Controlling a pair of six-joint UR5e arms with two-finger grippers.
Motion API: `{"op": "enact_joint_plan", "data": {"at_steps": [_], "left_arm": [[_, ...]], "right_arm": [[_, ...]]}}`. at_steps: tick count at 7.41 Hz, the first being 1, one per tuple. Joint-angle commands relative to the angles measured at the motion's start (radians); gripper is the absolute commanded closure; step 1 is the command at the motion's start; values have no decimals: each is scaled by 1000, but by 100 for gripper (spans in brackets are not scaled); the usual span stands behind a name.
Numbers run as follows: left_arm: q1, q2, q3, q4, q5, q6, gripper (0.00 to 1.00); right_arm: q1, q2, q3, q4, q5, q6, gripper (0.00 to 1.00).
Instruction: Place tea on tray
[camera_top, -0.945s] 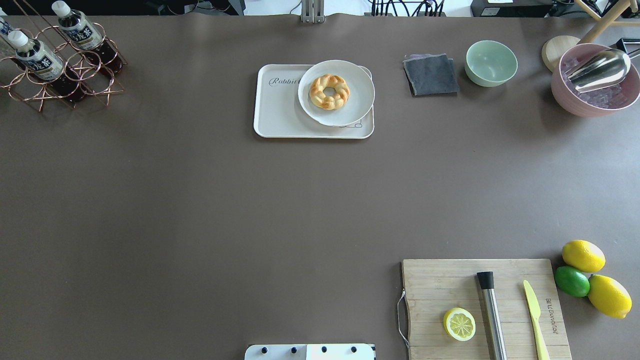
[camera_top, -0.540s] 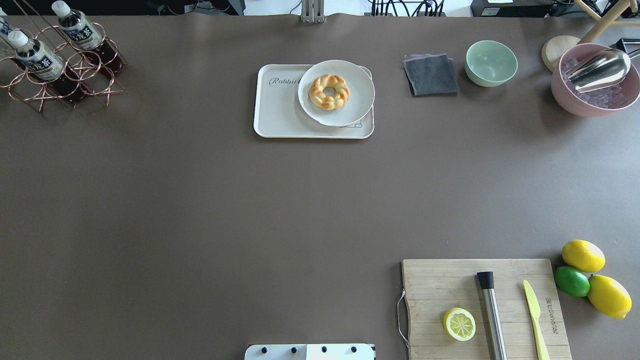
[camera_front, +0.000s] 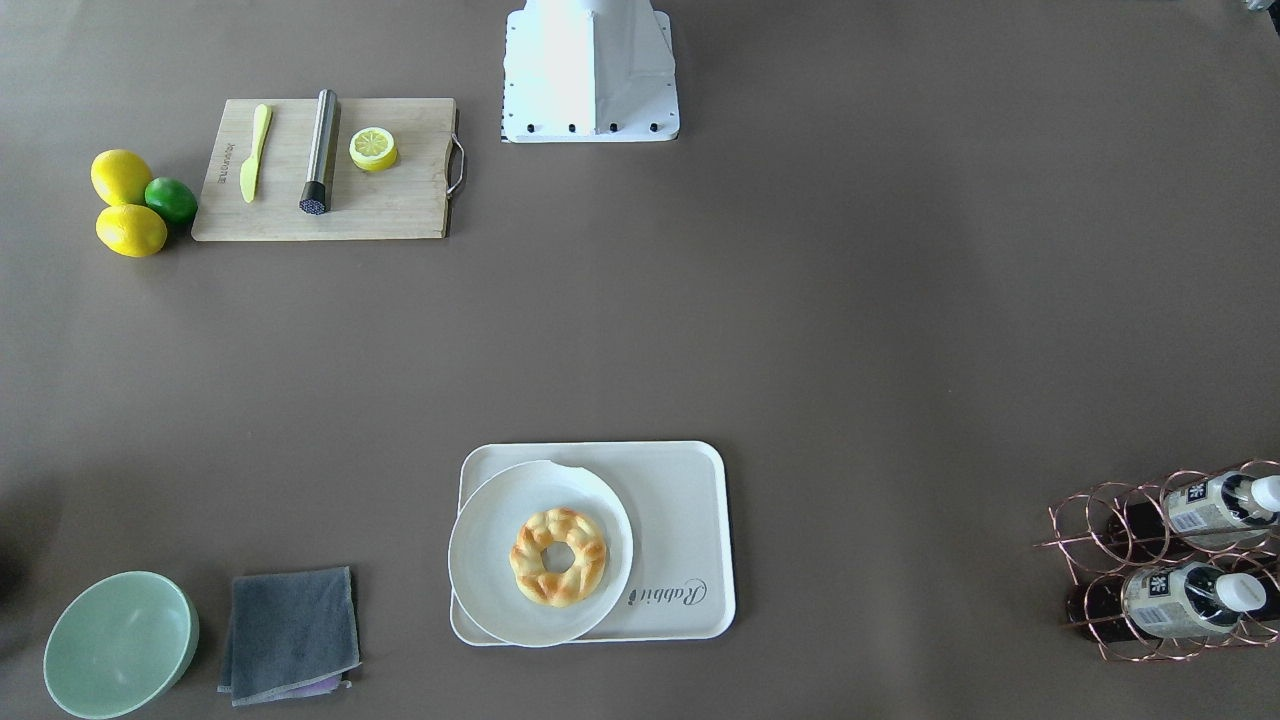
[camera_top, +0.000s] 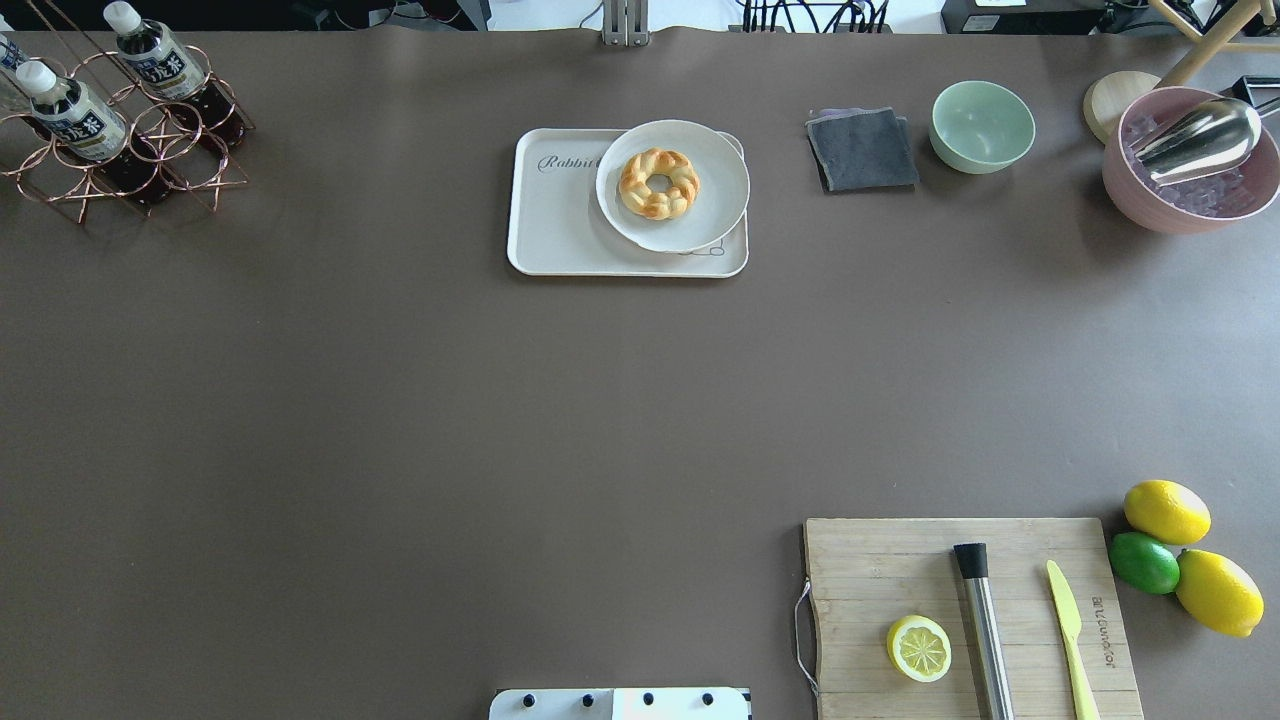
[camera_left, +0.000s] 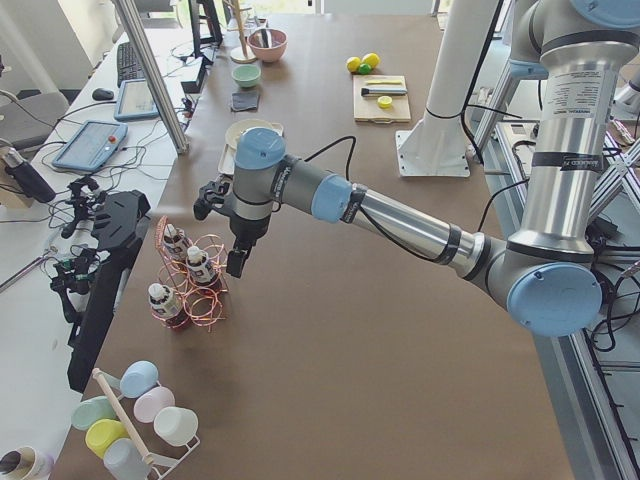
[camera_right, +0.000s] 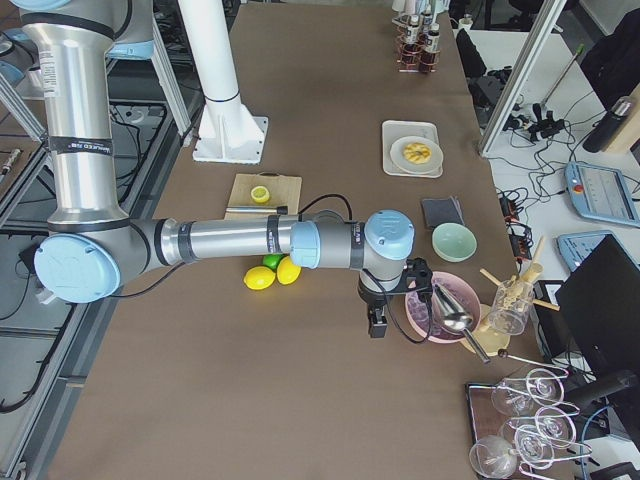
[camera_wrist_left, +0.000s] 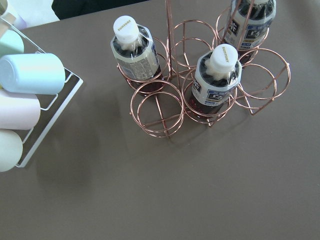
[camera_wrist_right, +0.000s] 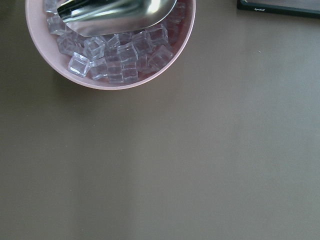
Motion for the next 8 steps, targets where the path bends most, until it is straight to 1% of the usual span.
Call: {"op": "enact_joint_plan", "data": {"at_steps": [1,2,3,4,5,6,7,8], "left_arm": [[19,3,-100,-9,46,-52,2],[41,3,-118,-54,51,-150,2],[68,5,-111,-156,62,-221,2],[97,12,-112,-218,69,-367,2],[133,32,-94,-343,120,-481,2],[174,35,-39,-434,166,-510,2],[231,34,15,-517,263,-589,2],[292,38,47,-586,389,-667,2]], "right_arm": [[0,0,-4,0,0,5,0],[0,0,-5,0,0,3,0],[0,0,-9,0,0,5,0],[0,-1,-13,0,2,3,0],[0,-4,-13,0,2,3,0],[0,-7,-13,0,2,3,0],[0,-9,-15,0,0,3,0],[0,-9,-18,0,0,2,0]]}}
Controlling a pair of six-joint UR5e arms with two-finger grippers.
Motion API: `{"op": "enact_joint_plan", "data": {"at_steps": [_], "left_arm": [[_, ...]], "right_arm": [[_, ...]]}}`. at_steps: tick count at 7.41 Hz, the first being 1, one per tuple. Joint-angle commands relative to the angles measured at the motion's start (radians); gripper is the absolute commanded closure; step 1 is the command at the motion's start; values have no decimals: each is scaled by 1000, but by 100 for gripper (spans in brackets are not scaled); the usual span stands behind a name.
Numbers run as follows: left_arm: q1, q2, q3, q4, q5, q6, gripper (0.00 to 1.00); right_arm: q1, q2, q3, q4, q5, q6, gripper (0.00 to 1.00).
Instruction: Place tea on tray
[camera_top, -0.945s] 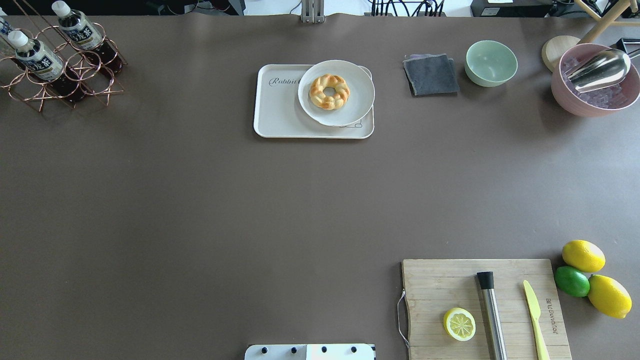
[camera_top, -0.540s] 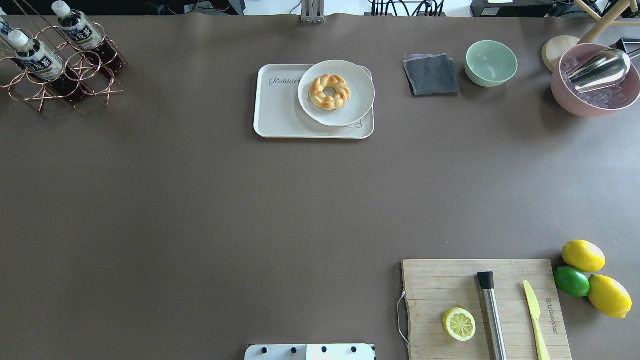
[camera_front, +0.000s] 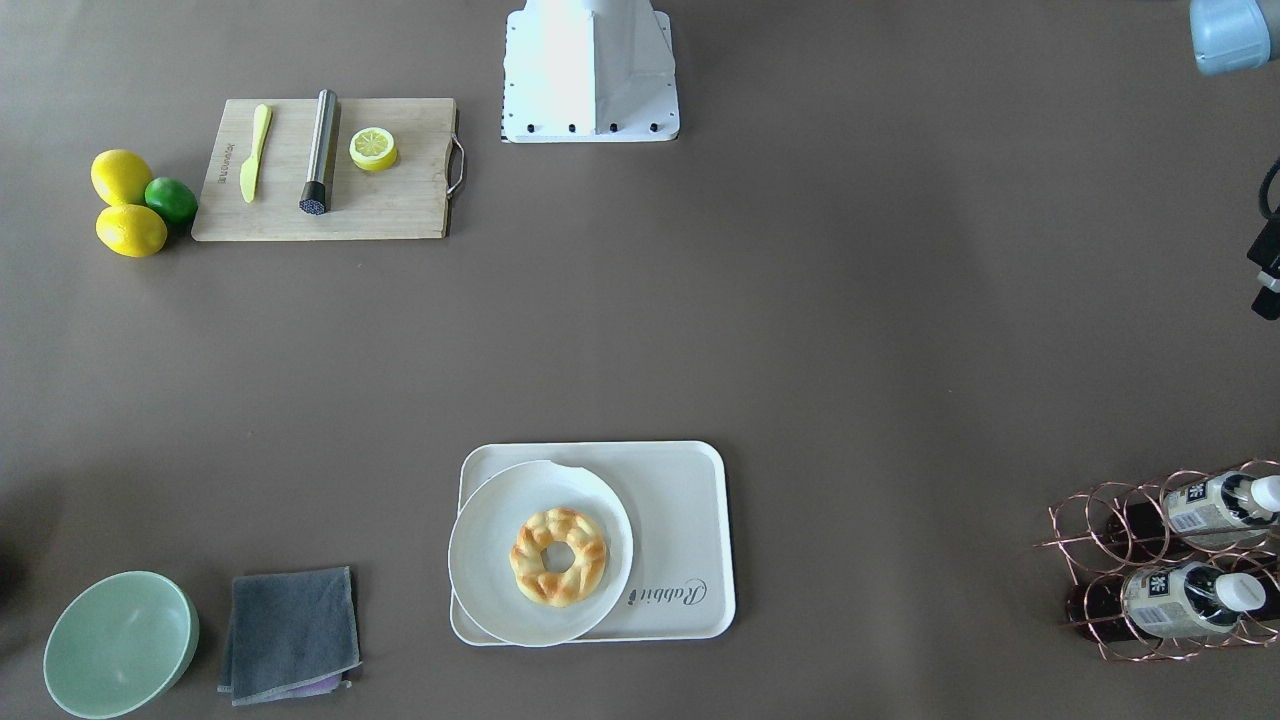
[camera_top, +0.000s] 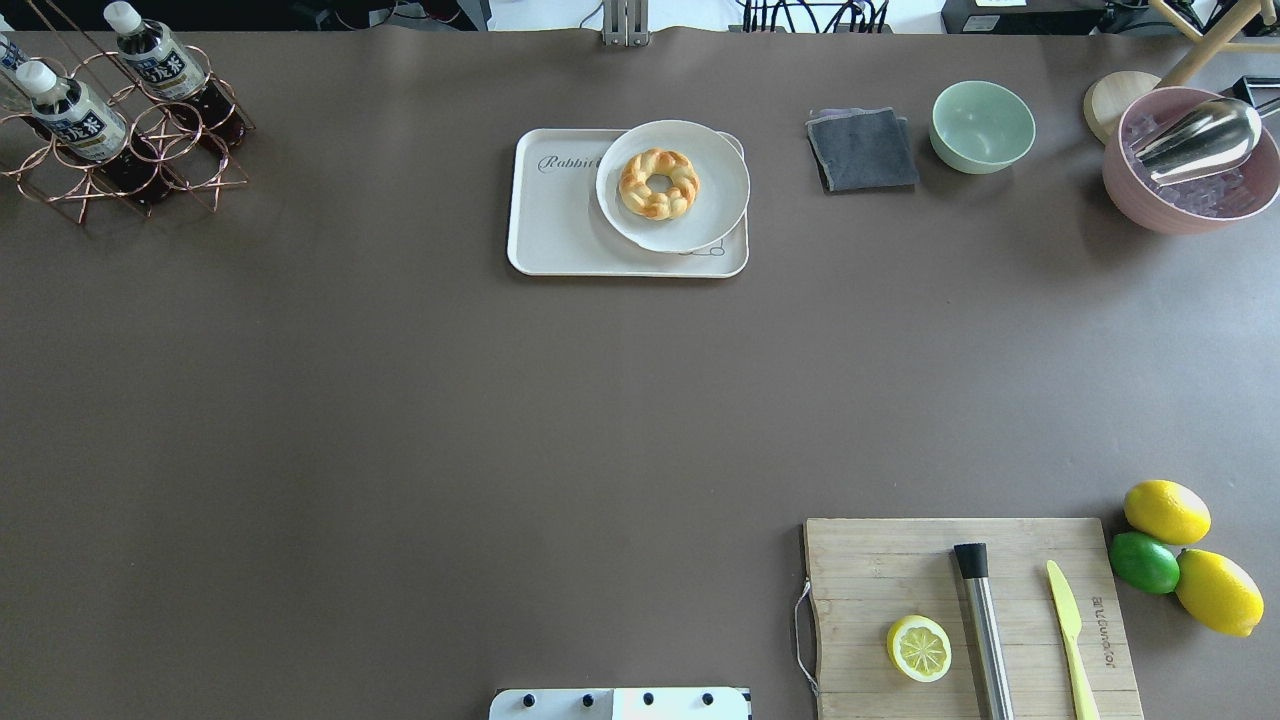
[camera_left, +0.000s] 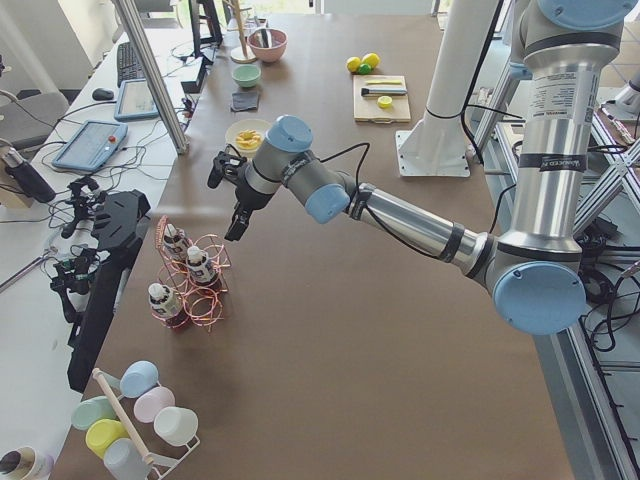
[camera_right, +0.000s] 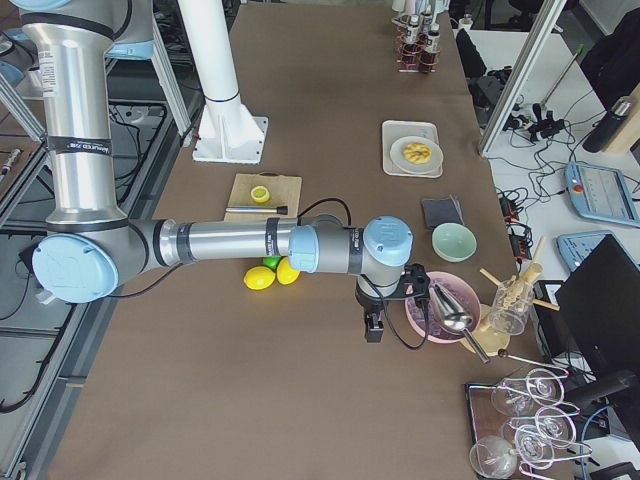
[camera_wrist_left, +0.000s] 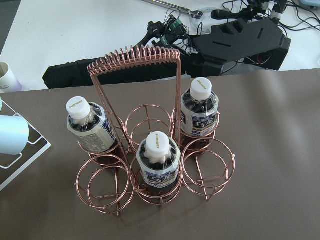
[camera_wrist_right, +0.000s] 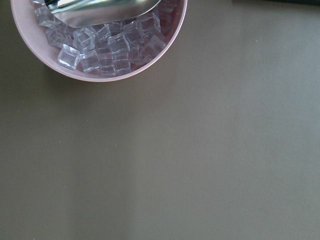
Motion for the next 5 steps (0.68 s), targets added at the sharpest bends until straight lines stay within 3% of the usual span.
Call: {"op": "enact_joint_plan", "data": {"at_steps": [1,5], "left_arm": [[140,-1,104,-176,202,-167,2],[145,-48,217,-264,202,-200,2]], "right_arm": [[0,-3,-4,0,-1,0,0],[0,-3,-7,0,-1,-1,0]]}}
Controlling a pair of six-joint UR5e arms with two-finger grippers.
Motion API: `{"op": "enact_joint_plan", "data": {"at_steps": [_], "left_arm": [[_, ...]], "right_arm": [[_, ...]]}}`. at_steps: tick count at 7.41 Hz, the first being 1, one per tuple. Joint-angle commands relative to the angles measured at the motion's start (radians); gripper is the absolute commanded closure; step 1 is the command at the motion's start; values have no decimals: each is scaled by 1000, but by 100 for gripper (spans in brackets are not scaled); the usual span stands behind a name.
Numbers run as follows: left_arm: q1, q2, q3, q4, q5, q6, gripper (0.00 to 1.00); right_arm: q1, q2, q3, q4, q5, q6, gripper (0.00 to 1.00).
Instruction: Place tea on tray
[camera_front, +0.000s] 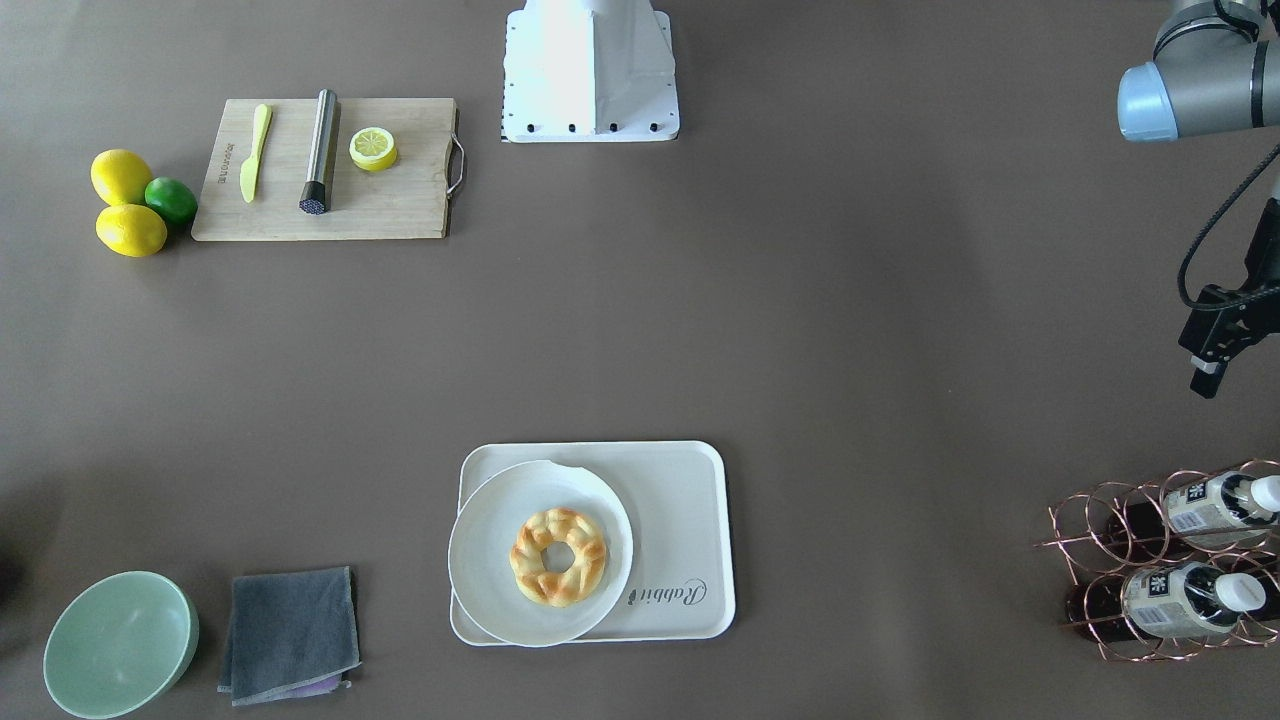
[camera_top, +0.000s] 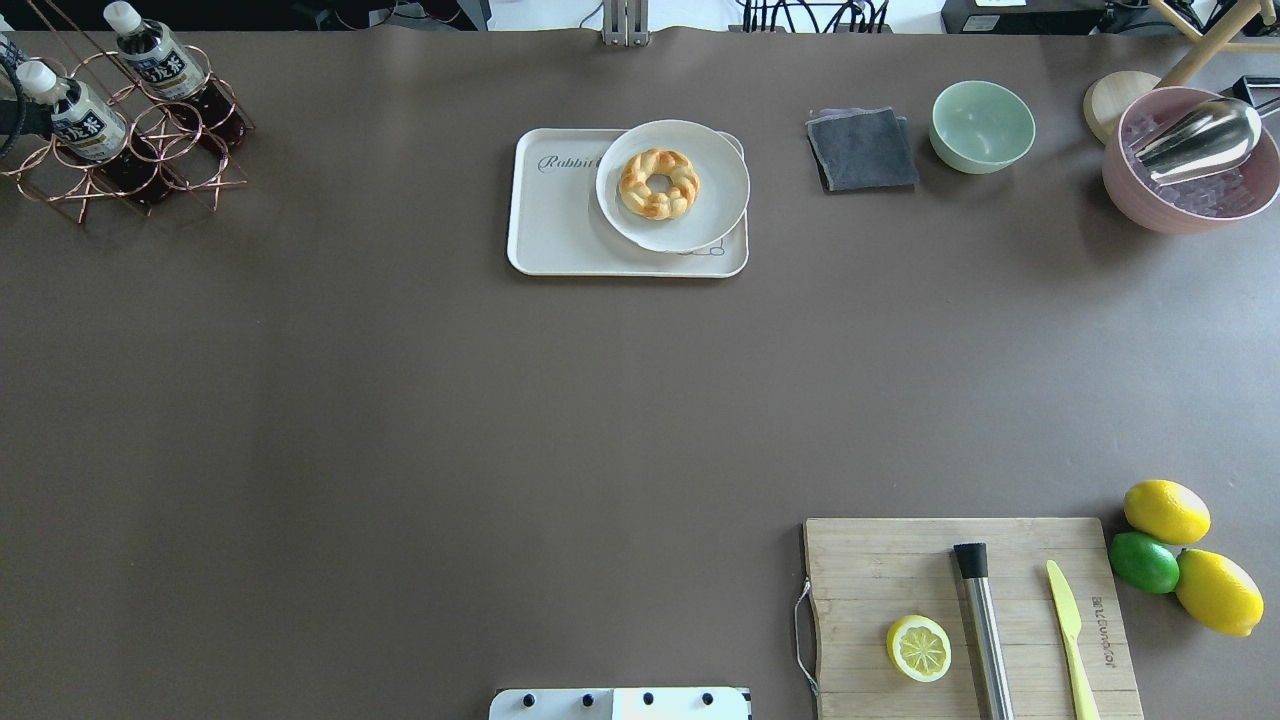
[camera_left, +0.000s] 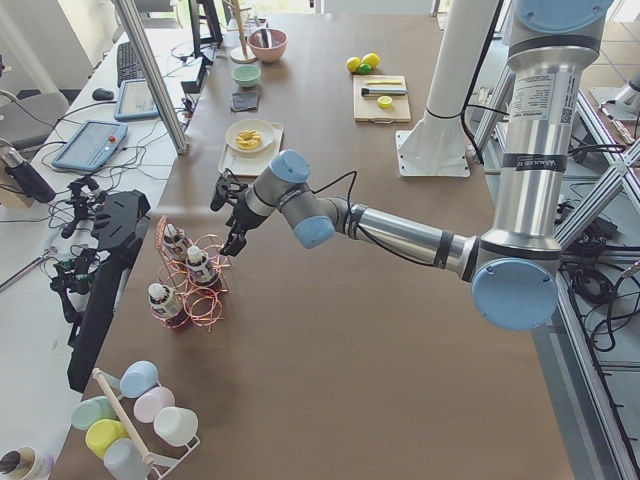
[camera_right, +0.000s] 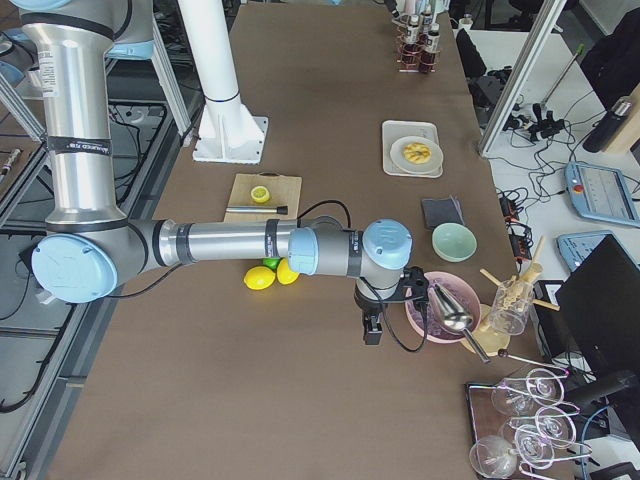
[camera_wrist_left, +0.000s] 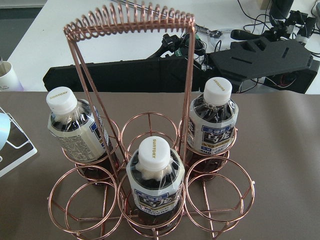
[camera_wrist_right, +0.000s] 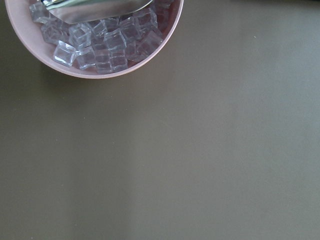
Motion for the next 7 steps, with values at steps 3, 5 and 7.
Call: {"op": "enact_joint_plan", "data": {"at_steps": [3,5,7], "left_arm": [[0,-107,139,-25,2,25,3],[-20,-136,179,-25,-2,68,3],[-26,-150,223,-54,-2,69,3]], "right_arm": [[0,0,4,0,0,1,0],[0,0,7,0,2,1,0],[0,0,10,0,2,1,0]]}}
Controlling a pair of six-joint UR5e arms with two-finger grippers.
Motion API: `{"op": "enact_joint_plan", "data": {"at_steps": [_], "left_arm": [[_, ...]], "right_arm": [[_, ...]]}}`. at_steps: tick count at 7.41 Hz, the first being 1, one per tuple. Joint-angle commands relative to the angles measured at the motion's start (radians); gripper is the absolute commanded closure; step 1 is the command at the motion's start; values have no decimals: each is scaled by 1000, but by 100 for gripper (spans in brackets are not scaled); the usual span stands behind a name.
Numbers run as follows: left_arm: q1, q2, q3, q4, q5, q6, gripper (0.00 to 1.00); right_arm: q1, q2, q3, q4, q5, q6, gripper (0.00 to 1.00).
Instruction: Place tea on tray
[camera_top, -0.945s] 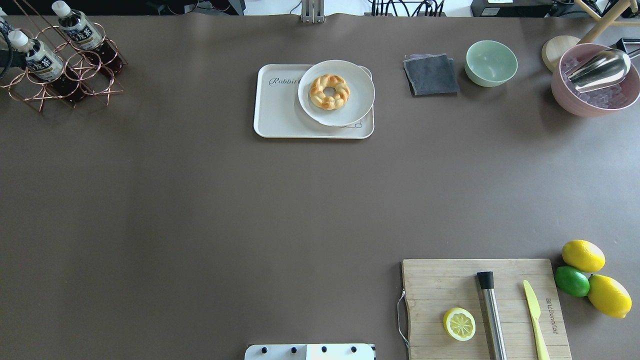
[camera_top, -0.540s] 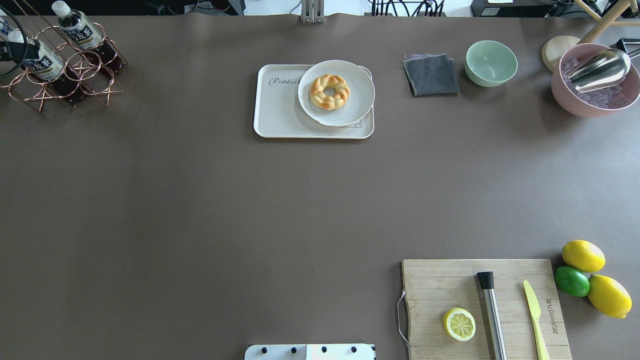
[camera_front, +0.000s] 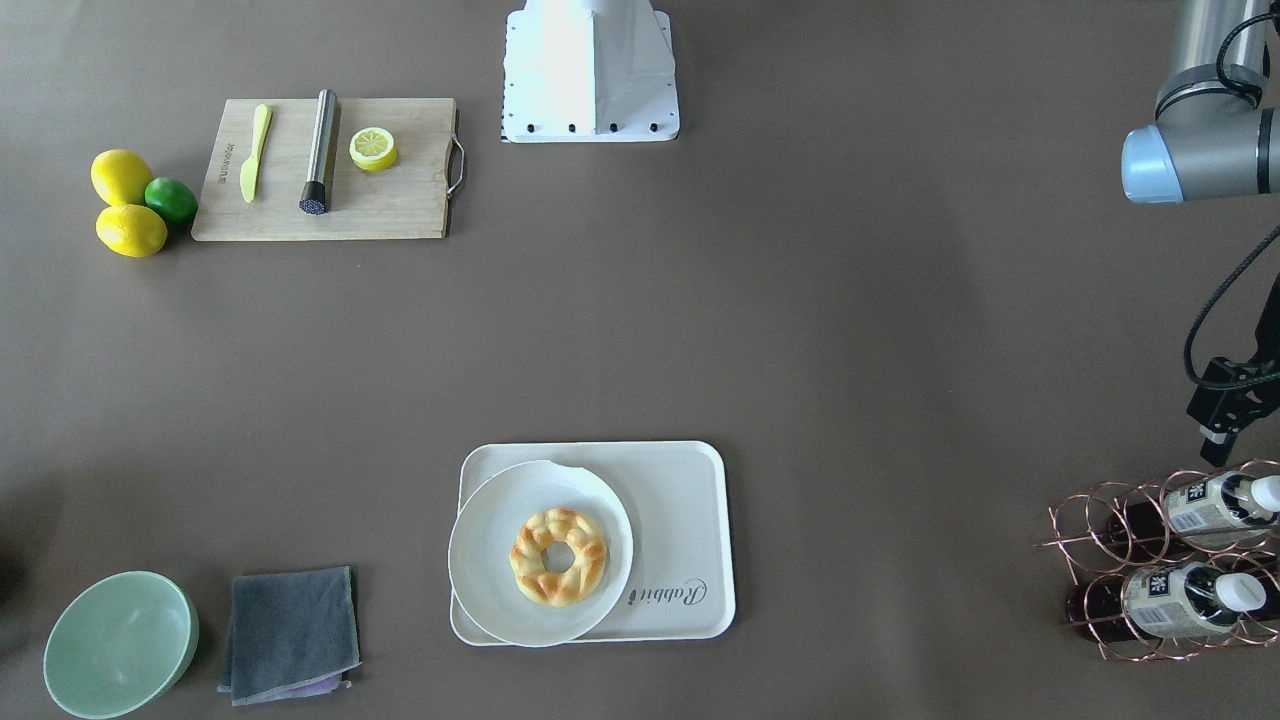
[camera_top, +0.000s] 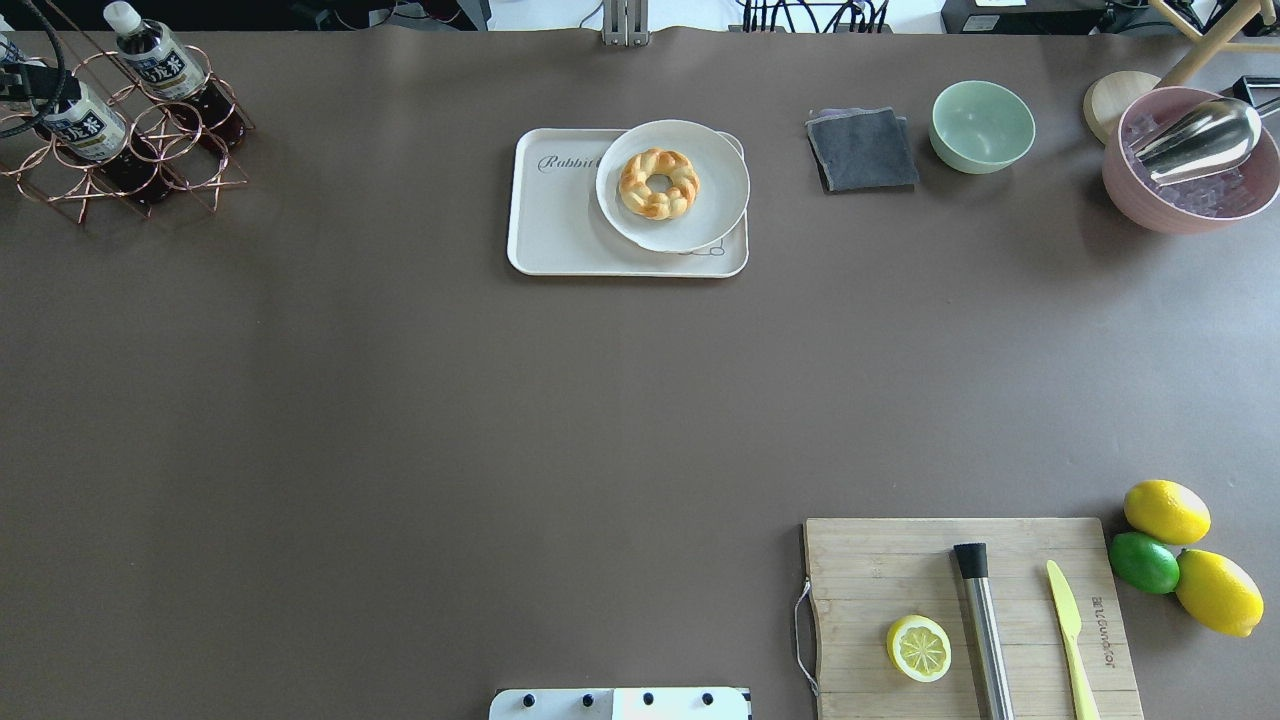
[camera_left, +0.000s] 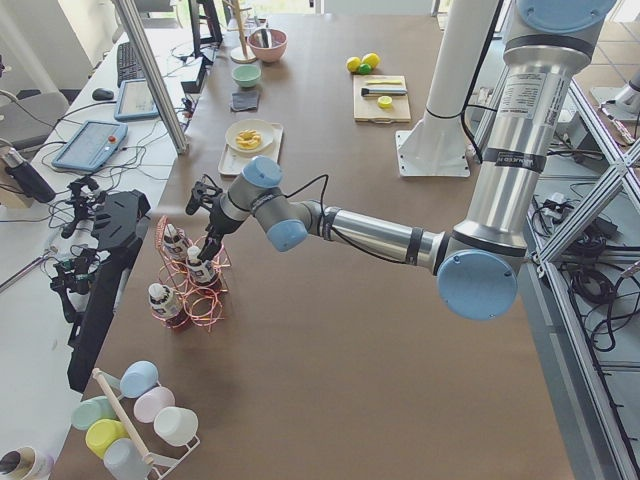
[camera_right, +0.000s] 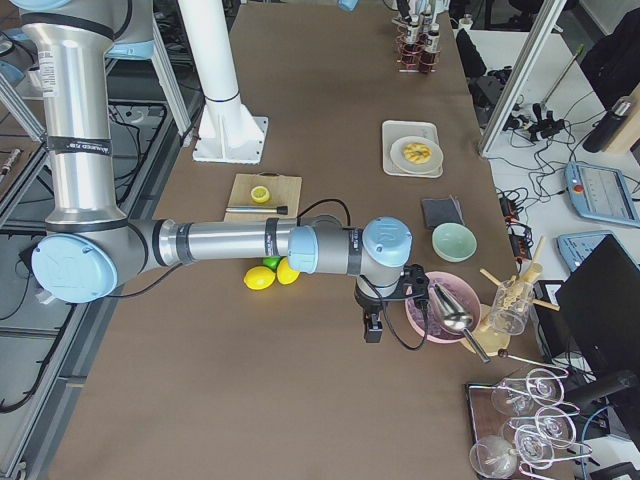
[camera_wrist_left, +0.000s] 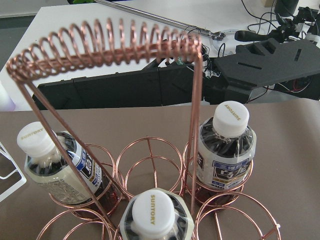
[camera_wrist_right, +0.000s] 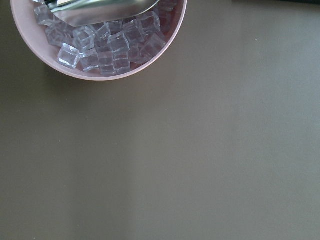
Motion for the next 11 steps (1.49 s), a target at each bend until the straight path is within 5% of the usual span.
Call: {"op": "enact_joint_plan", "data": {"at_steps": [1,5,8,11], "left_arm": [[-20,-22,66,-56,-6,4,12],[-30,-57,108,-58,-8,1,20],[-30,-57,111,-60,-8,-1,43],[-22,-59,111,-60,-8,-10,82]], "right_arm": [[0,2,4,0,0,0,0],[0,2,4,0,0,0,0],[0,5,1,0,0,0,0],[0,8,-4,0,0,0,0]]}}
